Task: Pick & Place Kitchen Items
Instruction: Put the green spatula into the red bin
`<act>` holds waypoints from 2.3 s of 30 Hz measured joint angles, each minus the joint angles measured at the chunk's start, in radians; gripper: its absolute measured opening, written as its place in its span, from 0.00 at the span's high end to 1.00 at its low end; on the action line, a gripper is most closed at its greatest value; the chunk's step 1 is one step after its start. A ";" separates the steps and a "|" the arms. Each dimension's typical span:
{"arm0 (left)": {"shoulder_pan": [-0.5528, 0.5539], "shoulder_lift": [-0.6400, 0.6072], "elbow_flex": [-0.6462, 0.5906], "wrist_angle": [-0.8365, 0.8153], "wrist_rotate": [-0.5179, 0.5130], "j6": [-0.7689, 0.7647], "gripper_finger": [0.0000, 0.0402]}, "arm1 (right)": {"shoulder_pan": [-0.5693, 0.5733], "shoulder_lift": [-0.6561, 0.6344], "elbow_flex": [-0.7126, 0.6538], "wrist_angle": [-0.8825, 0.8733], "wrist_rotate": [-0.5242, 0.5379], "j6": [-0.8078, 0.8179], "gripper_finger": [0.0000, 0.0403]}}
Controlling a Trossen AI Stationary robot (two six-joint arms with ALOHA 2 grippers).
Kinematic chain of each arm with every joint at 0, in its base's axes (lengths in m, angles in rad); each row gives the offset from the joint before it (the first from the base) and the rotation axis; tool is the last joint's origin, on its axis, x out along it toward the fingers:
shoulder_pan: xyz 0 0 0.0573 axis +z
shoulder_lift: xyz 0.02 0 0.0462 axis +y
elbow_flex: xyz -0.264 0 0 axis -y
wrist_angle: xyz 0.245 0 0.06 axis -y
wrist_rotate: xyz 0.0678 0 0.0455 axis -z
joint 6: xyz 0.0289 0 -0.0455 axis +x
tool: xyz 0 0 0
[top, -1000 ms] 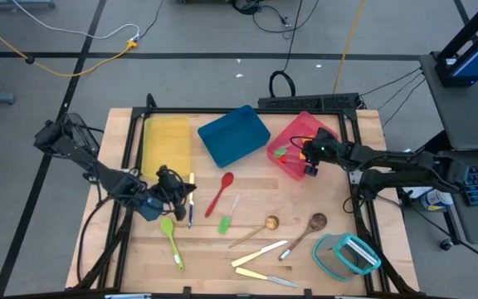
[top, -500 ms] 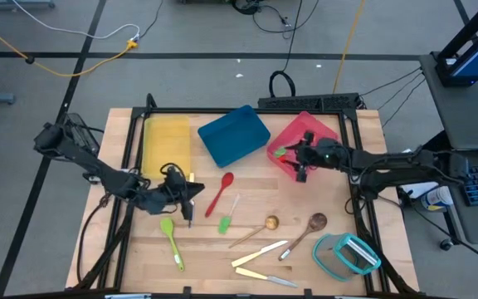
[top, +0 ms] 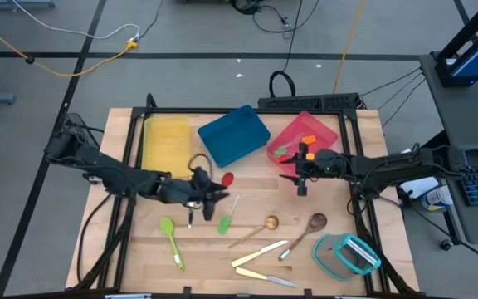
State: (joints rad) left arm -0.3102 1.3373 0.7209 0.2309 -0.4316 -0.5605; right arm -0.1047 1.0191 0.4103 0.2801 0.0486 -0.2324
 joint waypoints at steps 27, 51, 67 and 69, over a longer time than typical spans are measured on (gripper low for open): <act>0.027 0.644 0.694 -1.005 0.398 -0.482 0.66 | 0.234 0.000 -0.293 0.539 0.002 0.125 0.54; 0.046 0.695 0.695 -1.011 0.455 -0.527 0.45 | 0.257 0.000 -0.293 0.530 0.002 0.113 0.60; 0.033 0.697 0.625 -0.924 0.457 -0.586 0.39 | 0.257 0.000 -0.293 0.530 0.002 0.112 0.60; 0.033 0.698 0.621 -0.922 0.452 -0.582 0.39 | 0.257 0.000 -0.293 0.530 0.002 0.112 0.60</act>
State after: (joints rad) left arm -0.2770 2.0357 1.3422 -0.6914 0.0209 -1.1422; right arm 0.1524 1.0191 0.1177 0.8101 0.0509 -0.1207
